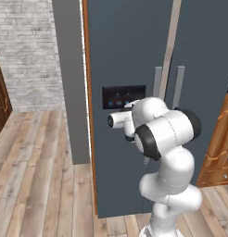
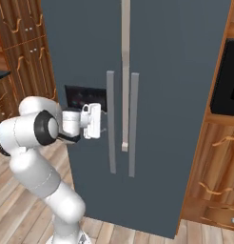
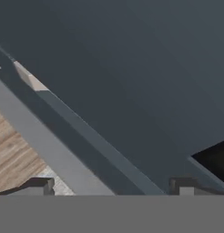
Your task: The ice cube tray has been filled with water. Take the tray and place it in the freezer to make ice. Close the freezer door after placing the tray.
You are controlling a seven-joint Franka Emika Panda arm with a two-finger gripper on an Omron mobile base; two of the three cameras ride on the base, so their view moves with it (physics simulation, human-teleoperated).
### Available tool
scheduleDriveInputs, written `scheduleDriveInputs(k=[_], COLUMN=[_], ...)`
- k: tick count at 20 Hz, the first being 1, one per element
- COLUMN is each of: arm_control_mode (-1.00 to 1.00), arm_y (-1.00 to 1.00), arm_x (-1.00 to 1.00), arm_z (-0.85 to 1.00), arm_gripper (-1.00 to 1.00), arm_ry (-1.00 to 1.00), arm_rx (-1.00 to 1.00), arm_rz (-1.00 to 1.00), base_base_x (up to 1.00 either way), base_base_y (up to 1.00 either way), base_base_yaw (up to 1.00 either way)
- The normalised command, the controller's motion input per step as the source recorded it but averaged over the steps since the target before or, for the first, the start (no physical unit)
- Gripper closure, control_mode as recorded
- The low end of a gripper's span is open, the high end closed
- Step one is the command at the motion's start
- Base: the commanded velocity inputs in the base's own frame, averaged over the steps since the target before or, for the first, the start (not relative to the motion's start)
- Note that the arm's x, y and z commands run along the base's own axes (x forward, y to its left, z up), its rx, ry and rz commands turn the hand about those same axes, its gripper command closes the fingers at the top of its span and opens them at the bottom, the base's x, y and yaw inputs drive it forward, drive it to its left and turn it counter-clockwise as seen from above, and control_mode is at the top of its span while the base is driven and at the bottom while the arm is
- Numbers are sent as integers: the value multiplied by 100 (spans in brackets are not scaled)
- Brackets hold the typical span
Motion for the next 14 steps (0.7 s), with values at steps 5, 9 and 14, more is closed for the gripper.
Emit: scheduleDriveInputs(k=[5, 9, 14], arm_control_mode=[-100, -100, -100], arm_y=[-47, -47, -40], arm_x=[39, 31, 19], arm_z=[0, 0, 0], arm_gripper=[-100, -100, -100], arm_ry=[13, 12, 10], arm_rx=[4, 1, 1], arm_rz=[25, 23, 19], base_base_x=[0, 0, 0], base_base_y=[0, 0, 0], base_base_yaw=[0, 0, 0])
